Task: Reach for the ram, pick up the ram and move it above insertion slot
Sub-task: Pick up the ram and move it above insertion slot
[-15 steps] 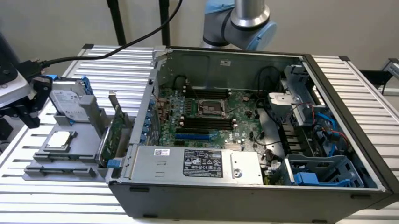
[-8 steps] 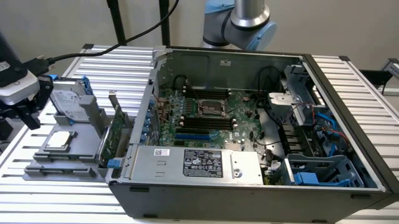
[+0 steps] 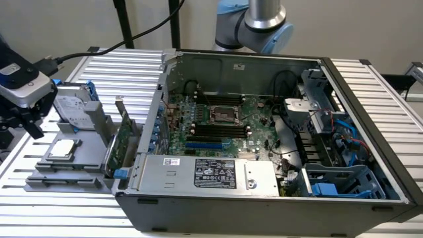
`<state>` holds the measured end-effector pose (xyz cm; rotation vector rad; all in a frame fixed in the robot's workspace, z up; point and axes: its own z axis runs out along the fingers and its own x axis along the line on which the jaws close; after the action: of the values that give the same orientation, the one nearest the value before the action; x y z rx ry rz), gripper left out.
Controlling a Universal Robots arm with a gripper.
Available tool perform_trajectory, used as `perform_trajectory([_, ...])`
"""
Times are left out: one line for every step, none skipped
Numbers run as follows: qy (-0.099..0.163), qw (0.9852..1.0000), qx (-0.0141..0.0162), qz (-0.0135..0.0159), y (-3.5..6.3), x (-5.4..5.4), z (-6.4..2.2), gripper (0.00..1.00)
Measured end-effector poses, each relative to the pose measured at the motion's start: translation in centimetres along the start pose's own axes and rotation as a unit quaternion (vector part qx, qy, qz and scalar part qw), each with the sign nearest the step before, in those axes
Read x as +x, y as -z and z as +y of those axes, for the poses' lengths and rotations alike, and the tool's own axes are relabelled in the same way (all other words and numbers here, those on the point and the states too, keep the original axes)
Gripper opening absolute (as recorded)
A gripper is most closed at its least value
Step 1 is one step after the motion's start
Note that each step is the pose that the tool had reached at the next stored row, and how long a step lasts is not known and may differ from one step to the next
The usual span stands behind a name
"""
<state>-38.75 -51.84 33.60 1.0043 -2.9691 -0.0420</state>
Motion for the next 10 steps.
perform_trajectory([0.009, 1.0000, 0.0003, 0.0000, -0.04, 0.00, 0.00, 0.11])
perform_trajectory([0.018, 0.9998, 0.0006, -0.0001, -0.08, 0.00, -0.01, 0.11])
perform_trajectory([0.027, 0.9996, 0.0010, -0.0002, -0.12, 0.00, 0.00, 0.11])
perform_trajectory([0.036, 0.9993, 0.0015, -0.0004, -0.16, 0.00, 0.00, 0.11])
perform_trajectory([0.045, 0.9990, 0.0019, -0.0006, -0.20, 0.00, -0.01, 0.11])
perform_trajectory([0.055, 0.9985, 0.0024, -0.0008, -0.25, 0.00, -0.01, 0.11])
perform_trajectory([0.064, 0.9980, 0.0029, -0.0009, -0.29, 0.00, -0.01, 0.11])
perform_trajectory([0.073, 0.9973, 0.0034, -0.0012, -0.34, 0.00, -0.01, 0.11])
perform_trajectory([0.082, 0.9966, 0.0038, -0.0013, -0.38, 0.00, -0.01, 0.11])
perform_trajectory([0.091, 0.9958, 0.0043, -0.0015, -0.42, 0.00, -0.01, 0.11])
